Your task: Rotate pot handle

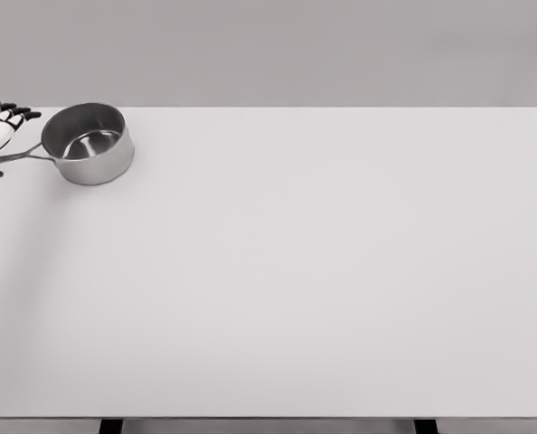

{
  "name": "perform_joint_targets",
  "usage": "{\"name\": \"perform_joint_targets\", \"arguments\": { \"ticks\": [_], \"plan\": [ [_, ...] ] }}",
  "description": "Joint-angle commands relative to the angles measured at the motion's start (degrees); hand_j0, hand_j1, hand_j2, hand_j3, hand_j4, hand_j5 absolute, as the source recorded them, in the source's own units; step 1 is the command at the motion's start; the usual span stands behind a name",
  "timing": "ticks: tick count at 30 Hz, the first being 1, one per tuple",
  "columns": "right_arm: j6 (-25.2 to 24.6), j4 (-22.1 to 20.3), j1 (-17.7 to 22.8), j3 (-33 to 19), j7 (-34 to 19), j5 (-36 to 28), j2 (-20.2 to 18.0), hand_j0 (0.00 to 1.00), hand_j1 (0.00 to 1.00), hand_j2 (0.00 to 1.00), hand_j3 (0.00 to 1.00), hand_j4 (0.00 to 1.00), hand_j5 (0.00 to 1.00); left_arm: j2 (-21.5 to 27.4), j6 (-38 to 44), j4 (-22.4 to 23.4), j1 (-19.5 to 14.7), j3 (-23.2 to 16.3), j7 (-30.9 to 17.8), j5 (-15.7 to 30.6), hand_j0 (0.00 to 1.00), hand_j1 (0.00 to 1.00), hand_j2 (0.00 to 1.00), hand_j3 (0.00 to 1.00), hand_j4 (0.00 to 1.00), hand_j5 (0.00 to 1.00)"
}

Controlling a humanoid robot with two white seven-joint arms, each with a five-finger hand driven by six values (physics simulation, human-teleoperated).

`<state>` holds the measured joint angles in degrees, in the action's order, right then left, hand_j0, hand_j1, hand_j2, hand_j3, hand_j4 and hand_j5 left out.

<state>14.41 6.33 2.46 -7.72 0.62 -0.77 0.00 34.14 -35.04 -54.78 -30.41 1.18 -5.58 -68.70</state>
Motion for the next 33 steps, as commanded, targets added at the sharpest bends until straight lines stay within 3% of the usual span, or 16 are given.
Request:
{"name": "perform_joint_targets", "arguments": {
  "ticks": [1,13,24,27,30,33],
  "plan": [
    [0.0,0.0,0.0,0.0,0.0,0.0,0.0,1.00,1.00,1.00,1.00,1.00,1.00,0.0,0.0,0.2,0.0,0.1,0.0,0.2,1.00,1.00,1.00,1.00,1.00,1.00],
    [0.0,0.0,0.0,0.0,0.0,0.0,0.0,1.00,1.00,1.00,1.00,1.00,1.00,0.0,0.0,5.3,-2.7,0.1,0.1,0.1,1.00,1.00,1.00,1.00,1.00,1.00],
    [0.0,0.0,0.0,0.0,0.0,0.0,0.0,1.00,1.00,1.00,1.00,1.00,1.00,0.0,0.0,7.0,-3.6,0.1,0.1,0.4,1.00,1.00,1.00,1.00,1.00,1.00],
    [0.0,0.0,0.0,0.0,0.0,0.0,0.0,1.00,1.00,1.00,1.00,1.00,1.00,-0.3,0.0,5.2,-3.3,0.1,0.0,1.3,1.00,1.00,1.00,1.00,1.00,1.00],
    [0.0,0.0,0.0,0.0,0.0,0.0,0.0,1.00,1.00,1.00,1.00,1.00,1.00,-0.3,0.0,0.3,-2.7,-0.1,-0.1,1.9,1.00,1.00,1.00,1.00,1.00,1.00],
    [0.0,0.0,0.0,0.0,0.0,0.0,0.0,1.00,1.00,1.00,1.00,1.00,1.00,-0.3,0.0,-4.0,0.9,-1.3,-0.2,4.2,1.00,1.00,1.00,1.00,1.00,1.00]
  ]
}}
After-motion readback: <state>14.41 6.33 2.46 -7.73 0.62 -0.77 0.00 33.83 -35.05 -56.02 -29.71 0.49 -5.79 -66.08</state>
